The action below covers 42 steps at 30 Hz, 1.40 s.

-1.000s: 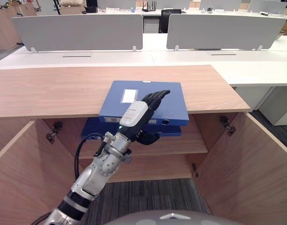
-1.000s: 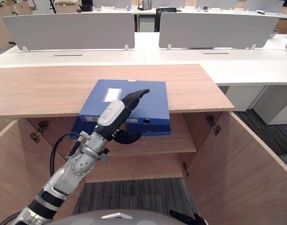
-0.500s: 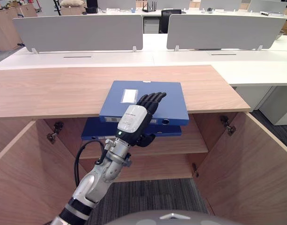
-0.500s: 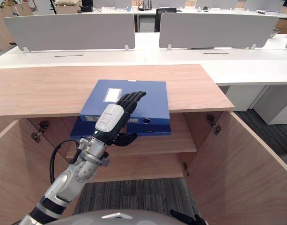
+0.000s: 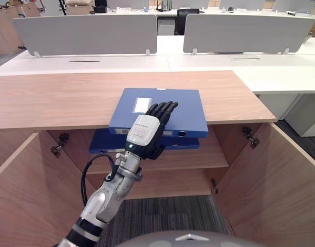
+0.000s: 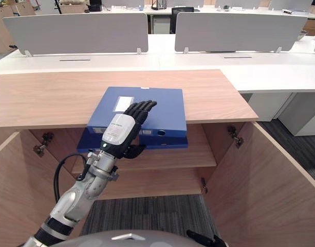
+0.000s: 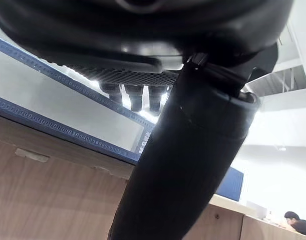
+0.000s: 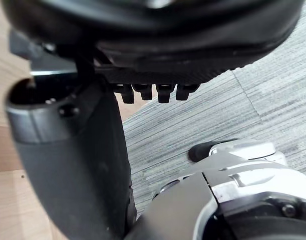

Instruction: Walk over to the cabinet, pick up the folder, carry it to the office cabinet, place the folder inside the office cabinet, then close the office cabinet door

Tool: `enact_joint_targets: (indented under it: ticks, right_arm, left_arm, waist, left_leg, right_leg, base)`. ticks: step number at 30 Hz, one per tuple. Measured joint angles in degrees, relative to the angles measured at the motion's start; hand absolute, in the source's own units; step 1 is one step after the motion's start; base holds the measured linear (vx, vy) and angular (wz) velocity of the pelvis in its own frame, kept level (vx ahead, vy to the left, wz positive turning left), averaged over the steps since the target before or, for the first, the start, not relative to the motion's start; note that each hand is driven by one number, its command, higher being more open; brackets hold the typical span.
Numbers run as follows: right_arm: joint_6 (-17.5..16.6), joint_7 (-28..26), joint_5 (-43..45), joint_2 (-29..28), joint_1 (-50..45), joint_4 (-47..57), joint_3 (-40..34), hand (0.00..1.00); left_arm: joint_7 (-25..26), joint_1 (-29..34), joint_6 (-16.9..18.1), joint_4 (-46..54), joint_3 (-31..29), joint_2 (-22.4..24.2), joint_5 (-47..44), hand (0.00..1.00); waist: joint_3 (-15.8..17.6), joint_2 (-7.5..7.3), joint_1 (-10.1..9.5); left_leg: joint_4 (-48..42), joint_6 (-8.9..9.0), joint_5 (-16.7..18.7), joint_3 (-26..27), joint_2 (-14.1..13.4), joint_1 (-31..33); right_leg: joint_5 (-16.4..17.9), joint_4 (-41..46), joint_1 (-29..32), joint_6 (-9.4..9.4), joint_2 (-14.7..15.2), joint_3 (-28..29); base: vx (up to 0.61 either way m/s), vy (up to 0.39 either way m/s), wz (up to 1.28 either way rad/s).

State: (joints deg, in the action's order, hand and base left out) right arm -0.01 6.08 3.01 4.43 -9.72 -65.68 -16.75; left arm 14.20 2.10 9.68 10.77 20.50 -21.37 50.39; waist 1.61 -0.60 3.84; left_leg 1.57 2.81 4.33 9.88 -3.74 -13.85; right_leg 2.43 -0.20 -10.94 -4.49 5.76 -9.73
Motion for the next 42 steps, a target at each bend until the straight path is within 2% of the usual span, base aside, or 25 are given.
enact_joint_targets:
  ticks: [10,18,22,27,29,35,42]
  right_arm:
    - [0.04,-0.87,3.92,0.18,0.00,-0.01,0.01,1.00]
    - [0.02,-1.03,6.02,0.24,-0.06,-0.01,0.10,1.00]
    - [-0.07,-1.01,6.06,0.18,-0.06,-0.20,0.10,1.00]
    - [-0.24,-0.92,6.07,0.17,-0.03,-0.27,0.51,1.00]
    - [-0.27,-0.75,6.07,0.22,-0.11,-0.32,0.90,1.00]
    - [-0.47,-0.33,6.11,0.85,-0.13,-0.27,4.69,1.00]
    - [-0.61,0.30,6.77,1.36,-0.10,0.61,6.88,1.00]
  left_arm:
    - [4.26,-1.36,-0.19,1.25,-3.26,2.03,1.86,0.00]
    - [3.54,-1.25,-0.19,1.56,-3.89,2.76,1.53,0.00]
    - [2.72,-0.78,-0.23,4.52,-4.11,5.91,-2.19,0.00]
    - [1.45,-0.59,0.42,9.50,-2.85,9.91,-12.62,0.00]
    - [0.17,-0.61,1.34,11.16,-0.55,11.92,-19.51,0.00]
    - [-1.79,-0.64,3.33,12.99,5.94,13.80,-34.82,0.00]
    - [-3.43,-0.91,3.30,13.41,5.55,15.35,-54.55,0.00]
  waist:
    - [0.47,0.22,0.64]
    - [0.46,0.46,0.76]
    - [0.47,0.44,0.63]
    - [0.52,0.37,0.39]
    - [0.51,0.36,0.03]
    - [-0.56,0.34,-0.16]
    - [-1.04,0.52,-0.21]
  left_leg:
    - [0.04,0.00,0.00,0.08,0.02,0.01]
    - [0.21,0.00,0.00,0.39,0.09,0.09]
    - [-0.42,-0.04,0.47,0.64,0.07,0.78]
    - [-1.53,-0.27,1.12,0.91,0.05,1.12]
    - [-2.01,-0.37,1.55,0.99,0.06,1.18]
    - [-2.23,-0.46,1.79,1.55,0.03,1.32]
    - [-2.78,-0.48,1.80,2.08,-0.07,1.28]
  right_leg:
    - [-0.04,-0.17,0.00,-0.03,-0.01,0.07]
    - [-0.42,-0.92,-0.02,-0.27,0.00,0.31]
    - [-0.40,-0.83,0.44,-0.29,0.02,0.91]
    - [-0.30,-0.21,0.74,-0.33,0.08,1.88]
    - [0.09,0.51,0.77,-0.47,0.21,2.11]
    - [0.84,2.09,1.81,-0.54,0.27,2.79]
    - [0.86,2.91,2.21,-0.53,0.23,3.46]
  base:
    - [0.00,0.000,0.00]
    - [0.00,0.000,0.00]
    - [0.00,-0.001,-0.03]
    - [0.01,-0.005,-0.07]
    - [0.00,0.000,0.00]
    - [0.00,-0.006,-0.04]
    - [0.00,-0.009,-0.04]
